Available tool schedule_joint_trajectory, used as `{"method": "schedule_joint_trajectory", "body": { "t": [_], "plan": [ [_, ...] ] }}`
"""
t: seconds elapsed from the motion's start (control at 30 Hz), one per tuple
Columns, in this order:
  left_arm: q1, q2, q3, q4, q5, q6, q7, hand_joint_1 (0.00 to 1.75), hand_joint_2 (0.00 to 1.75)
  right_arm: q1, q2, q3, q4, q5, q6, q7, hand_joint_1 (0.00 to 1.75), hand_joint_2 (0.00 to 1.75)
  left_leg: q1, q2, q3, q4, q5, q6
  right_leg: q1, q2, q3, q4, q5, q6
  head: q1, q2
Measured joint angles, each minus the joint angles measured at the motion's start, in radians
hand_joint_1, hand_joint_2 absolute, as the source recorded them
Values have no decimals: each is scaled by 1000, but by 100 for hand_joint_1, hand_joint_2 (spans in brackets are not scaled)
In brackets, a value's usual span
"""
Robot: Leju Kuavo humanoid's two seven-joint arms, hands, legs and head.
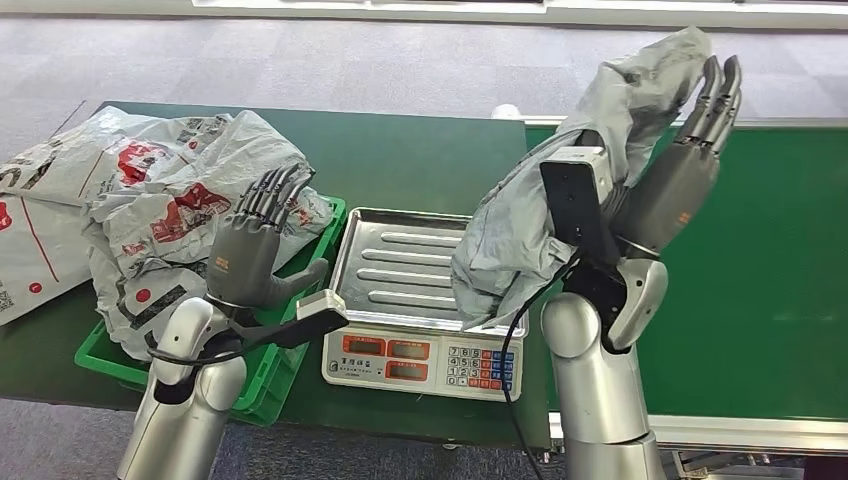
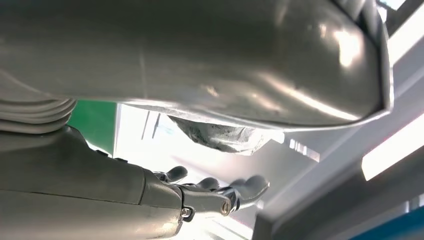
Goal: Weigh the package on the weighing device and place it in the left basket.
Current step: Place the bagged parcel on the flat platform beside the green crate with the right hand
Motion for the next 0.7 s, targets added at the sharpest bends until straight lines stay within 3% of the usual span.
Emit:
{"method": "schedule_joint_trajectory", "body": {
  "t": [0.1, 0.17, 0.23, 0.27, 0.33, 0.43, 0.7],
  "plan": [
    [-2, 11, -24, 6, 2, 10, 4, 0, 175, -14, -13, 31, 40, 11, 124, 35, 0, 0, 0, -1, -1, 0, 0, 0, 0, 0, 0, 0, 0, 0, 0, 0],
    [-4, 17, -38, 9, 2, 13, 2, 0, 175, -50, -24, 61, 120, 26, 335, 60, 0, 0, 0, 1, 0, -1, 0, 0, 0, 1, 0, 0, 0, 0, 0, 0],
    [-13, 18, -57, 15, 3, 9, -7, 0, 175, -97, -27, 97, 257, -23, 536, 17, 0, 0, 0, 3, 0, -1, 0, 0, 1, 2, 0, 0, 0, 0, 0, 0],
    [-20, 17, -69, 20, 6, 6, -12, 0, 175, -120, -25, 114, 343, -67, 593, -25, 0, 0, 0, 2, 0, -1, 1, 0, 1, 1, 0, 0, 1, -1, 0, 0],
    [-37, 16, -94, 33, 17, 1, -19, 0, 175, -169, -21, 144, 510, -138, 634, -97, 0, 0, 1, -2, -1, -1, 4, -1, 1, -2, 0, 0, 1, -1, 0, 0],
    [-51, 14, -120, 47, 32, -3, -10, 0, 175, -230, -10, 182, 700, -174, 649, -129, 0, 0, 1, -4, -2, -1, 5, -1, 1, -4, 0, 1, 2, -1, 0, 0],
    [-43, 20, -136, 46, 42, -1, 18, 0, 175, -308, 1, 229, 878, -201, 666, -105, 0, 0, 0, -4, -2, -1, 4, -1, 1, -3, 0, 0, 1, 0, 0, 0]
  ]
}}
